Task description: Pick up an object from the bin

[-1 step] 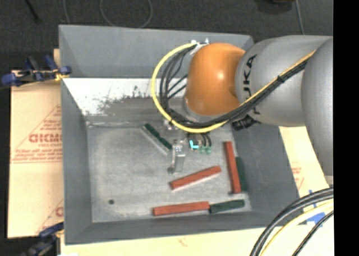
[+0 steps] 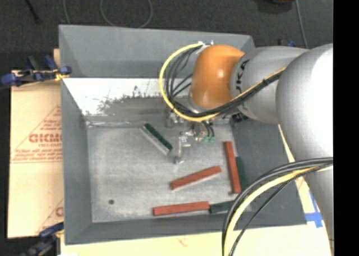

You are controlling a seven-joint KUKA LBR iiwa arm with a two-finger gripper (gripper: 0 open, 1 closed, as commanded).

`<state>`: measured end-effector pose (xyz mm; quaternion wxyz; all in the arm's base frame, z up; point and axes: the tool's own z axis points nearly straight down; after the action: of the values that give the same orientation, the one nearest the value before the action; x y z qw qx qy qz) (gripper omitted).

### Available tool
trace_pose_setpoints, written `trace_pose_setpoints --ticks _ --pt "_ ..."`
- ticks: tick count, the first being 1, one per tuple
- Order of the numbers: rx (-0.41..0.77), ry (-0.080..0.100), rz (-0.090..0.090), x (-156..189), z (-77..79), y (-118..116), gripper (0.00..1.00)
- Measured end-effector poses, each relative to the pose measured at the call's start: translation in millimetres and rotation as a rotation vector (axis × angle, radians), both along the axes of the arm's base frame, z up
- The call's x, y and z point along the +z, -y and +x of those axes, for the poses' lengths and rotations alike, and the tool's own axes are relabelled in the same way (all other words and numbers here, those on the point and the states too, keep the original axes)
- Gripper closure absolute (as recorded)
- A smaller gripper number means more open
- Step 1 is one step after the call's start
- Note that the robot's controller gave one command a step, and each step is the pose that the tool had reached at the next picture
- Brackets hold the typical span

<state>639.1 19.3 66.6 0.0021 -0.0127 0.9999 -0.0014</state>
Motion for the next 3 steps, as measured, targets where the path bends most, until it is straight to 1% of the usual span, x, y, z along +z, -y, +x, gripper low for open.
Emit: trace_pose_setpoints --ticks 1,2,3 --pt "0.012 -0.002 0.005 4.2 -21.2 -39.0 0.0" --pt "0.008 0.0 0.004 4.4 -20.1 -36.7 1.0" --pt "-0.006 0.008 0.005 126.0 -35.1 -36.8 1.0"
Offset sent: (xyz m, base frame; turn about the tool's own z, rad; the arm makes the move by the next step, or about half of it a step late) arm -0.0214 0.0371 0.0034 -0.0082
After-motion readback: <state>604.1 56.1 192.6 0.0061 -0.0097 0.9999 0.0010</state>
